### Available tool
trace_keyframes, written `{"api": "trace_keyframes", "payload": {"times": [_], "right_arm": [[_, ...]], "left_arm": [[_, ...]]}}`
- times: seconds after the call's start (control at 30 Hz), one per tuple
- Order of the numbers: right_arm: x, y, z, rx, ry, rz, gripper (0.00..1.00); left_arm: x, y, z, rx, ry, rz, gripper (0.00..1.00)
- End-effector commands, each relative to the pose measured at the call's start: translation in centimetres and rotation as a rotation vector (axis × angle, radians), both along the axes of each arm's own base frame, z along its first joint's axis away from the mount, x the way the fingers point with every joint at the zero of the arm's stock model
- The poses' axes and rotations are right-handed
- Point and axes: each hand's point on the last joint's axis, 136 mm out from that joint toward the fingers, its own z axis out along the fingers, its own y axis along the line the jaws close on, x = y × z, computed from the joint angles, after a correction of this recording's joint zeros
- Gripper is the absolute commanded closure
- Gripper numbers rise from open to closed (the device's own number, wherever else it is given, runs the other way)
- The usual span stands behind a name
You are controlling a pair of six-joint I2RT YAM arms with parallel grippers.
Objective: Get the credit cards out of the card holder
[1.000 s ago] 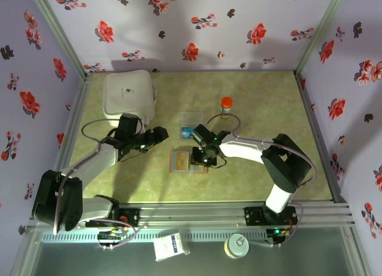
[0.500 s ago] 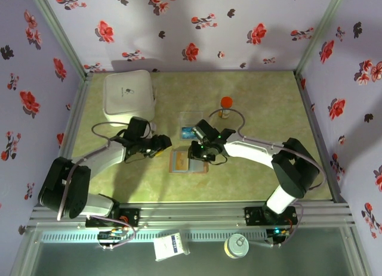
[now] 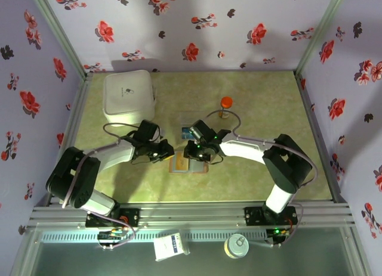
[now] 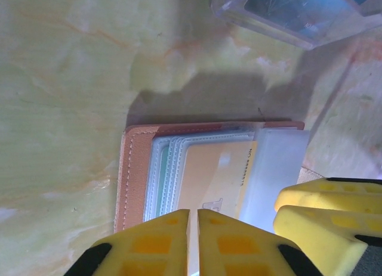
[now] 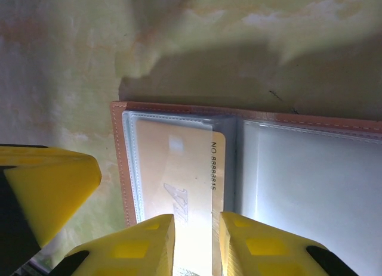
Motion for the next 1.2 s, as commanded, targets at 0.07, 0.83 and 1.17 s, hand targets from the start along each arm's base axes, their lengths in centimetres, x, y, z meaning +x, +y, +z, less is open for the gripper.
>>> {"api": "trace_keyframes", "payload": {"times": [0.07,0.83,1.17], "right_arm": [[0.0,0.9,-0.3,0.033,0.021,-0.001,0.74],[-0.1,1.3,-2.0,0.031,0.058,0.004,0.75],[-0.4,0.0,-2.9,-0.04,0.058,0.01,0.76]], "left_arm": [[-0.3,-1.0,-0.1,-0.01,0.02,-0.032,0.92],[-1.6,-1.2,-2.0,0.01,0.093,-0.076,0.99],[-1.9,-0.8,-2.8,0.043,0.124,-0.079,1.0]]}}
